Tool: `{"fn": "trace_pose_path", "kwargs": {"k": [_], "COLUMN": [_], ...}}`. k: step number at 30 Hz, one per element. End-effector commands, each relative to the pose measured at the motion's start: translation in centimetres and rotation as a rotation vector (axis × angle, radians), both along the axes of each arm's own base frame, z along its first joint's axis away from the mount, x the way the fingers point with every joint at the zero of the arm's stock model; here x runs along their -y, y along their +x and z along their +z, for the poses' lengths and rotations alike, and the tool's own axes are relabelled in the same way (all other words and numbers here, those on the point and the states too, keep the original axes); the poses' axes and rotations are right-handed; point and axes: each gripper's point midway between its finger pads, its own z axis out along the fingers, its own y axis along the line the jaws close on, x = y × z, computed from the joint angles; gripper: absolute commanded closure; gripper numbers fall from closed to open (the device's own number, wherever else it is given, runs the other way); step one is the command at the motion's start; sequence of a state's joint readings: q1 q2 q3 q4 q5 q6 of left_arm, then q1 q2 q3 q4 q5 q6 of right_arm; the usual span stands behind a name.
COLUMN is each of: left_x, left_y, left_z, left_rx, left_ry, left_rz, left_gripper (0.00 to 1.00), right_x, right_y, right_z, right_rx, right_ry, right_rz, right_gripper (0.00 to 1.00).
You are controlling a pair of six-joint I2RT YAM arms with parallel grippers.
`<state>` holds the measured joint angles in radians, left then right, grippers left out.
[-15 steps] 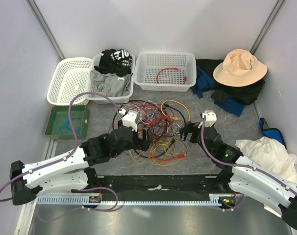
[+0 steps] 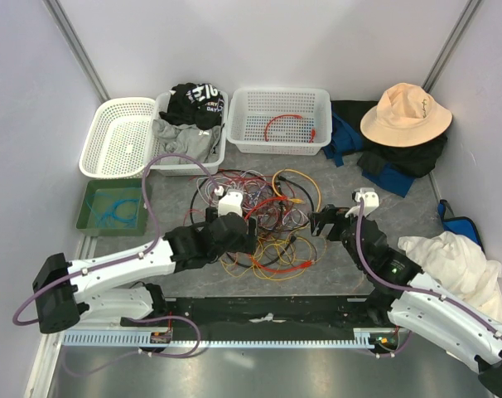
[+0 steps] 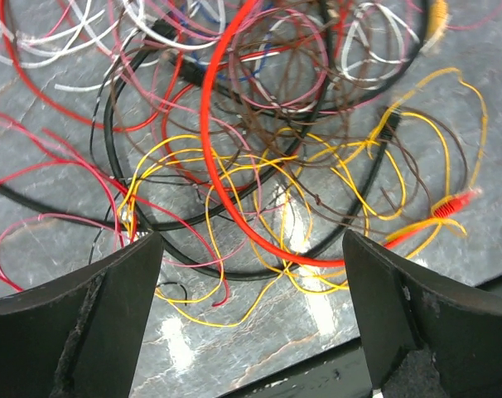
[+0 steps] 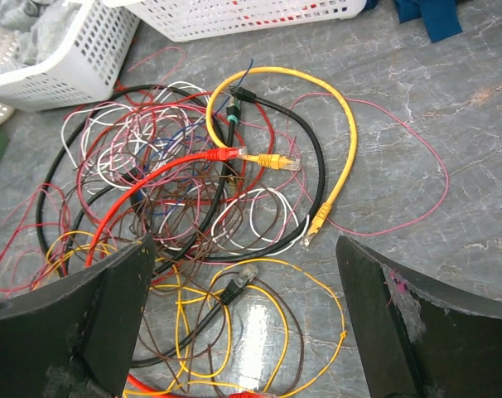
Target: Untangle the cables
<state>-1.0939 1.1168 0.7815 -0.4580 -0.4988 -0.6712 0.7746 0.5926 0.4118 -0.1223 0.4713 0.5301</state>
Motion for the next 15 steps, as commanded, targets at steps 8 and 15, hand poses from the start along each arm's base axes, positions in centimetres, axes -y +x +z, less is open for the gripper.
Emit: {"fn": "trace_pose_path", "kwargs": {"k": [8,15], "left_x": [0.3,1.1], "left_y": [3.7,5.7], "left_z": [-2.3,-5.3], "left_rx": [-0.059,-0.128], "left_ry": [-0.007,-0.026], "left_rz": [0.233,0.277], "left_gripper": [0.18,0.39], "right_x": [0.3,0.4], "right_y": [-0.8,-1.1], "right_z": [-0.5,-1.2], "right_rx": [-0.017,-0.028], "right_ry": [0.038,0.039], "right_rz": [0.003,0.006], "right_gripper": [0.02,0.02]}}
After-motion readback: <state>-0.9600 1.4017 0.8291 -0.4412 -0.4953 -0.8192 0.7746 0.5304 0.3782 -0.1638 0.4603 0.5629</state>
